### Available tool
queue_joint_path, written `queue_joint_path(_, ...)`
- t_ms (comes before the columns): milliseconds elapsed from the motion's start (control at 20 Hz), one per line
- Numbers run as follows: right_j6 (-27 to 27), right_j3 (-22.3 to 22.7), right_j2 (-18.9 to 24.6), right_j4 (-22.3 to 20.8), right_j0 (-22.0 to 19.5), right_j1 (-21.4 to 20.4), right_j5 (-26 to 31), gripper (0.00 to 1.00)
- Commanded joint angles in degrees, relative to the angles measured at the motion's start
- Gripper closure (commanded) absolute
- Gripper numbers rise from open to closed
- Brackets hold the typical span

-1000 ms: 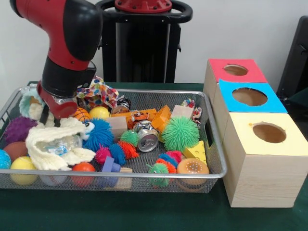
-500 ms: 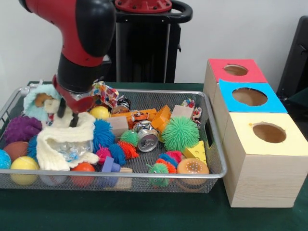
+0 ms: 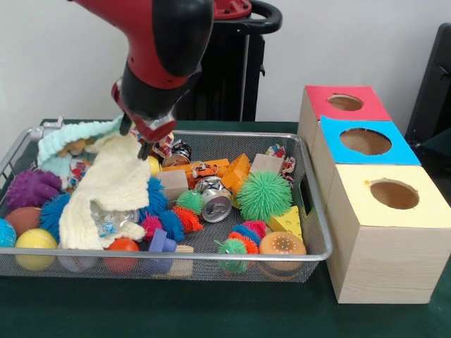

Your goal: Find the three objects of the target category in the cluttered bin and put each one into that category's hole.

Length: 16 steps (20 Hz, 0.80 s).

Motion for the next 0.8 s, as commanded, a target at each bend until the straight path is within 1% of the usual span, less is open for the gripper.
queue_joint_path(50,0.77,-7.38,-1.71,-5.55,1.25,1.13,15.57,0.00)
queue_joint_path(300,1.74,-7.34,-1.24,-6.72,0.99,0.36,15.20,0.00)
queue_joint_path(400,2.97,-7.18,-0.43,-6.50,0.59,0.41,12.05,0.00)
queue_joint_path(450,4.07,-6.39,0.12,-6.39,0.44,0.33,7.34,0.00)
queue_joint_path(500,4.79,-6.10,0.35,-6.27,0.44,0.45,5.30,0.00)
queue_joint_path(550,6.91,-4.17,1.48,-5.01,0.17,-0.04,-0.87,0.00)
queue_joint_path(600,7.57,-3.42,2.21,-4.37,-0.12,-0.12,-3.72,0.00)
queue_joint_path(650,8.15,-1.20,4.66,-2.41,-1.19,-0.98,-9.30,0.00)
queue_joint_path(700,8.33,-0.60,5.60,-1.63,-1.61,-1.16,-11.42,0.00)
queue_joint_path(750,7.22,1.52,8.83,0.28,-3.29,-2.21,-15.45,0.00)
queue_joint_path(800,6.75,1.48,9.93,1.00,-3.95,-2.23,-16.30,0.00)
